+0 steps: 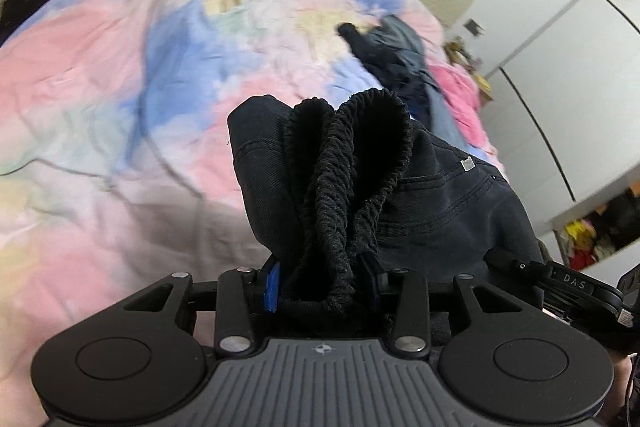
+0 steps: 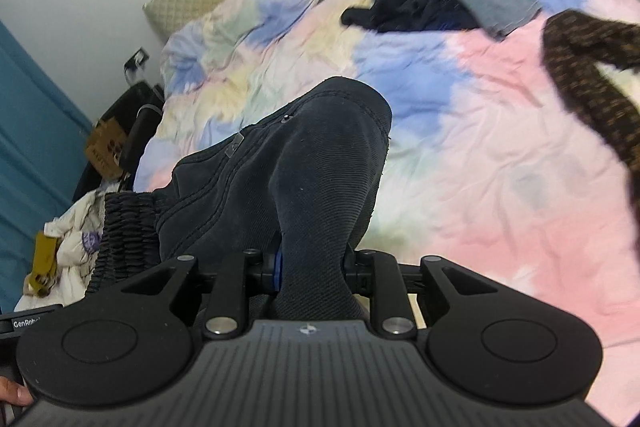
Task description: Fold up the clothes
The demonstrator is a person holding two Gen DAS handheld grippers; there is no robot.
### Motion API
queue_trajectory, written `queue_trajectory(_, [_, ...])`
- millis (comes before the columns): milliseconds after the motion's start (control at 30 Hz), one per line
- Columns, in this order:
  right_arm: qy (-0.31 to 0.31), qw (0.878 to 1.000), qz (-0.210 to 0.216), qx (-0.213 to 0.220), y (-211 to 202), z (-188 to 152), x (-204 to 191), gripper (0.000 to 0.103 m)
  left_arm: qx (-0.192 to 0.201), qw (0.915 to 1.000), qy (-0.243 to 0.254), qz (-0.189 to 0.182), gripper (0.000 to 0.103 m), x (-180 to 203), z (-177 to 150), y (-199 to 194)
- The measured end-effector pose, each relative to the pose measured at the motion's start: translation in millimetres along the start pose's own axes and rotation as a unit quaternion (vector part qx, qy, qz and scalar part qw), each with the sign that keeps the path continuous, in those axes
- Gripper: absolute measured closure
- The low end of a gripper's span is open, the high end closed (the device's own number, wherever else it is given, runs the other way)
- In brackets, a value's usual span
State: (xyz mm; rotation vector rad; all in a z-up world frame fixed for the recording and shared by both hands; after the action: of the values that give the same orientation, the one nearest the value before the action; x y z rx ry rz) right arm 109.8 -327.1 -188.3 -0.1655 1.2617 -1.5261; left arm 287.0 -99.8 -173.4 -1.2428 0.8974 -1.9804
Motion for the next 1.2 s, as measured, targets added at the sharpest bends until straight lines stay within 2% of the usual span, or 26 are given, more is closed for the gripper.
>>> queue_trajectory(200, [0.024,0.999,-0.016,0.026,-44,4,60,0.079,-0.020,0.9990,0.035,-0.017,0.062,71,-10,34])
queue_trajectory(533, [0.076,0.995,-0.046,0.050,-95,5,178,0.079,-0.064,0.9936,0.085,-0.036,0.062,178,-30,125])
queue_trajectory(933, [0.132,0.986,-0.080,0.059,-124,4,321,0.079,-0.123,0.9818,0.135,-0.052,0.061,285,-54,253])
queue_trajectory(1200, [0.190,0.976,-0.084,0.063,-123,-16,409,0.079,-0.154,0.9748,0.152,-0.055,0.061,325,-73,340])
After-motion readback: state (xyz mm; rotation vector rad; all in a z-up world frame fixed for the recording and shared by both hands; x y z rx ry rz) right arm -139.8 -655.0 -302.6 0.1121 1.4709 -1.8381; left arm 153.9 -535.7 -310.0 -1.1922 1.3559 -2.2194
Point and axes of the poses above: each gripper's, at about its wrist camera, not at the fingertips, and y roughly the way its jaws point, x to its right, z to its top, the point moved 1 cm from there along y, roughly the way its jaws point, and after that the axes turned 11 degrees about -x, right-handed, at the moved point
